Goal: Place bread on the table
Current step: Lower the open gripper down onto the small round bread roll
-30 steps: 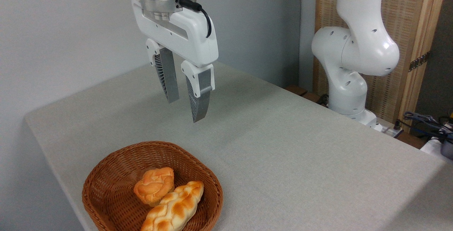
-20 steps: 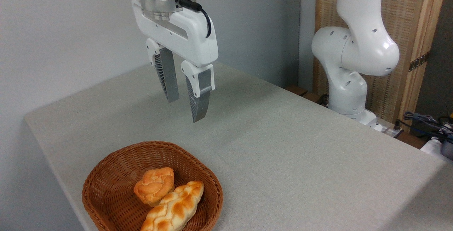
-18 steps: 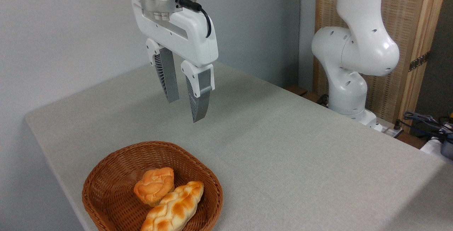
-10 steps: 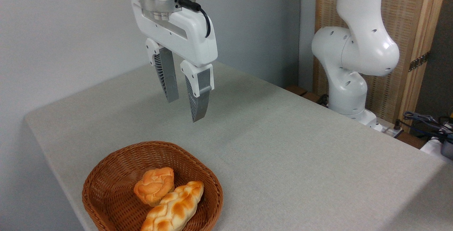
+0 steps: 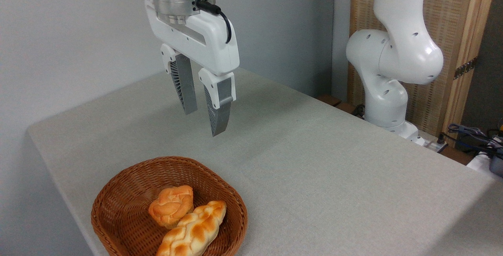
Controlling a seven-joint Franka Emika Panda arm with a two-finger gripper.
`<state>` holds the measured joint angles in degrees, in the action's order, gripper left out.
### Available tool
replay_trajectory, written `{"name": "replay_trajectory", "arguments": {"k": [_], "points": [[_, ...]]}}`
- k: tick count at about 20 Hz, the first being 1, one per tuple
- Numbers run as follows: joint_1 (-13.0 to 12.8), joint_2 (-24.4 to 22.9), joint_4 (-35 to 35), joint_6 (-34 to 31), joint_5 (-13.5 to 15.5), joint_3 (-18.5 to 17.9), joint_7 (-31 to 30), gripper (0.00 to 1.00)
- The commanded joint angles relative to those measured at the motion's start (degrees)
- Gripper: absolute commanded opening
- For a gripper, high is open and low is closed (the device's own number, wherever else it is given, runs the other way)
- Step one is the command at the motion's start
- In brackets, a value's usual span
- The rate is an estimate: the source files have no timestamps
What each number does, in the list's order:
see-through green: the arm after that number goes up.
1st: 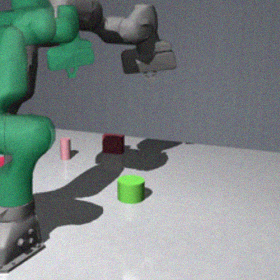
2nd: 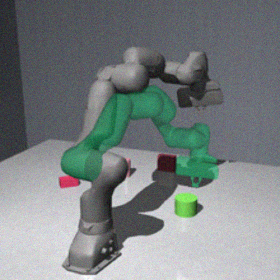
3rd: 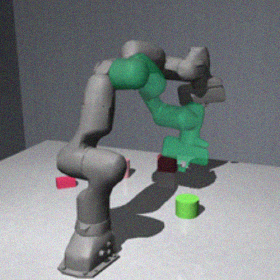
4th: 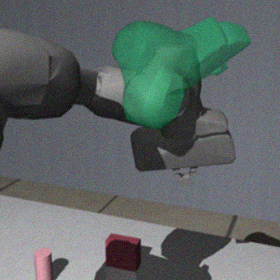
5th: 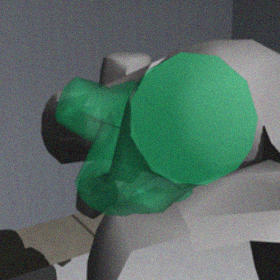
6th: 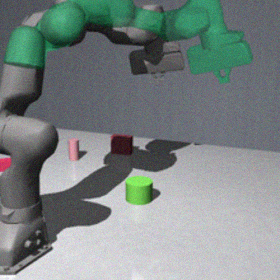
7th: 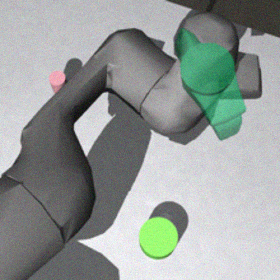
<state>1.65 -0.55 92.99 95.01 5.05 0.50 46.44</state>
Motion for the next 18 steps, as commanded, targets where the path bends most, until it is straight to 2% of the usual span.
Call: {"name": "replay_trajectory", "arguments": {"k": [1,3,5,8,16,18], "points": [[-0.4,0.6,2.4,10.0,-0.2,-0.1,-0.5,1.00],[-0.4,1.5,4.1,17.1,-0.1,-0.1,-0.5,1.00],[-0.6,4.4,4.9,23.0,-0.1,0.1,-0.4,1.00],[-0.9,8.1,5.4,24.3,-0.5,1.6,-0.3,1.00],[-1.0,12.2,9.1,29.0,-1.4,4.3,0.1,1.00],[-1.0,12.3,9.8,29.3,-3.6,4.5,0.3,1.00]]}}
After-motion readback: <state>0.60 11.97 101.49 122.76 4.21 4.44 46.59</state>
